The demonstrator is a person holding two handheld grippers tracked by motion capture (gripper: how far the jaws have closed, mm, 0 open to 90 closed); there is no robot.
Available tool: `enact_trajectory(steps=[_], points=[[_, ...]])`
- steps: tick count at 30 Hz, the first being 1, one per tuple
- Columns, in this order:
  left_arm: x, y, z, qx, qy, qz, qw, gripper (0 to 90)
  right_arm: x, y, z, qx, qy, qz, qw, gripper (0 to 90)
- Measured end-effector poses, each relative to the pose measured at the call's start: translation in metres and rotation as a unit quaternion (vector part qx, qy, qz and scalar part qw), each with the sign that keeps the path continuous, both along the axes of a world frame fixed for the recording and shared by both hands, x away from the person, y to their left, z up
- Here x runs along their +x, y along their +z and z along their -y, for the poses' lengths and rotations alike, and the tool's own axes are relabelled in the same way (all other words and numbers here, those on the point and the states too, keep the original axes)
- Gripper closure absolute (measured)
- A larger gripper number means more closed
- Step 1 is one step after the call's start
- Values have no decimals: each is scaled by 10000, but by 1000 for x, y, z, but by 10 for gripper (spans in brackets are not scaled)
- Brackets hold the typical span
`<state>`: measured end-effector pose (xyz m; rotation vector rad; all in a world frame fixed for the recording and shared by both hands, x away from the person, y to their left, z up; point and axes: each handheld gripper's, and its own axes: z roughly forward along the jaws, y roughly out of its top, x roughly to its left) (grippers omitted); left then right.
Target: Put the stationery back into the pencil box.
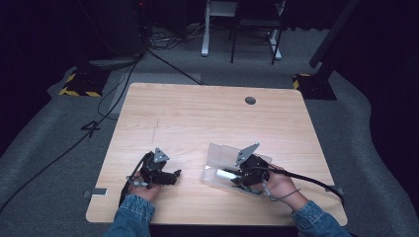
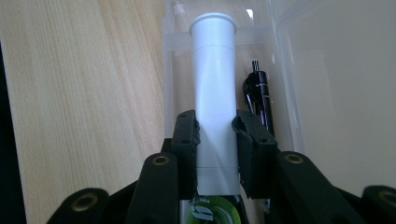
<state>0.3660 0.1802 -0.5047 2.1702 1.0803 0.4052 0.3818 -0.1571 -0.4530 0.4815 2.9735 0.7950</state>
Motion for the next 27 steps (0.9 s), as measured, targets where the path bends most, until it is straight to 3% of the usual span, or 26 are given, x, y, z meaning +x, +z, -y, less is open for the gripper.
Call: enact_trajectory(steps=[12,27], points=[[0,0,0,9,-1,10,10000,129,10,-10,5,198,-195,-163,9995,707],[0,0,0,10,-2,9,10000,129,9,-16,3,216,-228,48,9995,706]])
